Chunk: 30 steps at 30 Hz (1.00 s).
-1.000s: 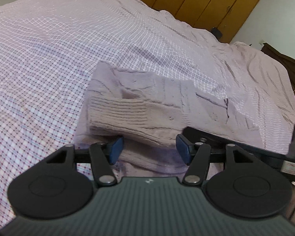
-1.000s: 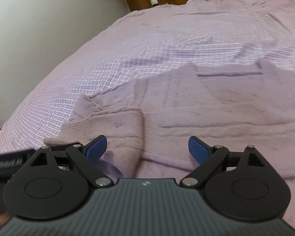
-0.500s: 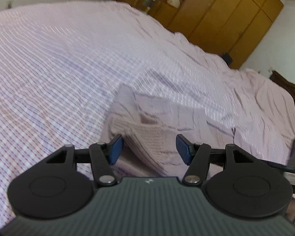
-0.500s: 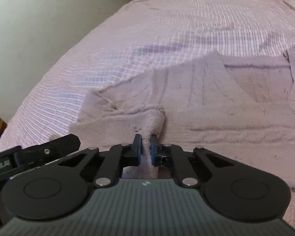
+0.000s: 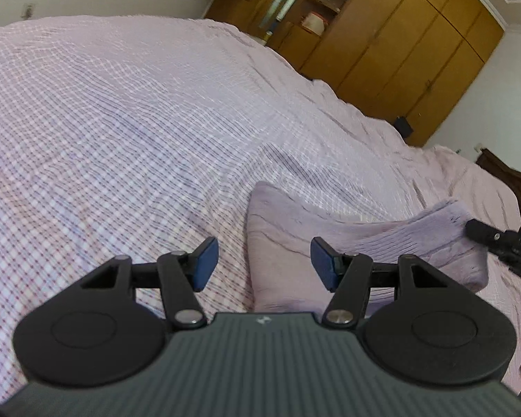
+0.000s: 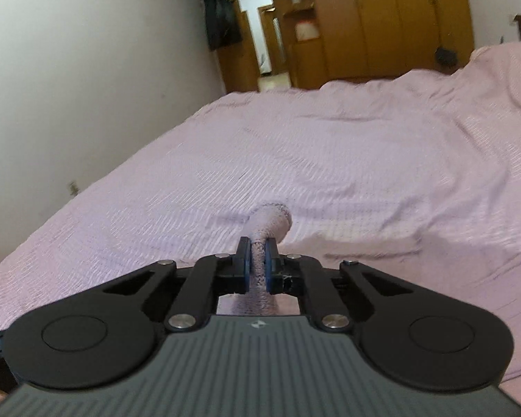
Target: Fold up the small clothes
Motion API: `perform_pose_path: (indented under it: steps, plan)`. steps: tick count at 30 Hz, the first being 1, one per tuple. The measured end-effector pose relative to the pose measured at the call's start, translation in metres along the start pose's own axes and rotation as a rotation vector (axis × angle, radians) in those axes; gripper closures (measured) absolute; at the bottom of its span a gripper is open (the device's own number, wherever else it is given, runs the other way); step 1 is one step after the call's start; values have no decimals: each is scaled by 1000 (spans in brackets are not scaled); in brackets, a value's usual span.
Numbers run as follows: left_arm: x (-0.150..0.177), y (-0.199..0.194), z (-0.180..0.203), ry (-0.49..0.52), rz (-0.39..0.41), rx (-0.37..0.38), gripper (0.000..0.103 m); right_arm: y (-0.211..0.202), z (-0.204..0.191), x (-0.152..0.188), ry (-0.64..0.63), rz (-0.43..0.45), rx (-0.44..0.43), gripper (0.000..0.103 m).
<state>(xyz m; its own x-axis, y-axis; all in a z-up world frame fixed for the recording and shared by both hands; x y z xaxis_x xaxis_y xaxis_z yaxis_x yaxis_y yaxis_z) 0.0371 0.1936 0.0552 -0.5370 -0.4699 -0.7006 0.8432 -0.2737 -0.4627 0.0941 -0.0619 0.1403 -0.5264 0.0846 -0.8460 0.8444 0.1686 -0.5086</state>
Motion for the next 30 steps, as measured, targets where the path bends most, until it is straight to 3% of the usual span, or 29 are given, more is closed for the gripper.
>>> perform_pose_path:
  steps: [8,13,16,21,26,30]
  plan:
    - [17,23,27,123,-84,9,43,14,62,23,52,-63,137,96]
    - [28,46,32,171,-153,-30,43,47,96,55,96,-215,190,94]
    - [32,58,29,170,-189,-57,43,53,103,69,79,-243,238,80]
    - [37,67,27,181,-214,-89,43,31,79,71,-13,-178,161,47]
    - [39,70,29,209,-222,-109,43,29,41,79,-124,-188,43,43]
    - [40,71,28,223,-228,-112,43,42,20,90,-154,-212,14,42]
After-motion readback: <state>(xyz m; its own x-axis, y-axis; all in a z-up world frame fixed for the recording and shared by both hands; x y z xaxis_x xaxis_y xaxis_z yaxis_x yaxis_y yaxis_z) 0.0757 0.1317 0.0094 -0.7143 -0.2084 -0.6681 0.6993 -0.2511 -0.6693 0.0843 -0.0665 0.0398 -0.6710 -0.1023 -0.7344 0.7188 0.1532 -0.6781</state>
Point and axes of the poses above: each gripper's, at about its wrist camera, not at the fingertips, and y roughly the way its jaws point, z to its right, x to its underside, the point moved 2 cm from there along y, roughly the way its jaws point, and after that the axes turned 7 degrees about x, right-handed, at the moved point
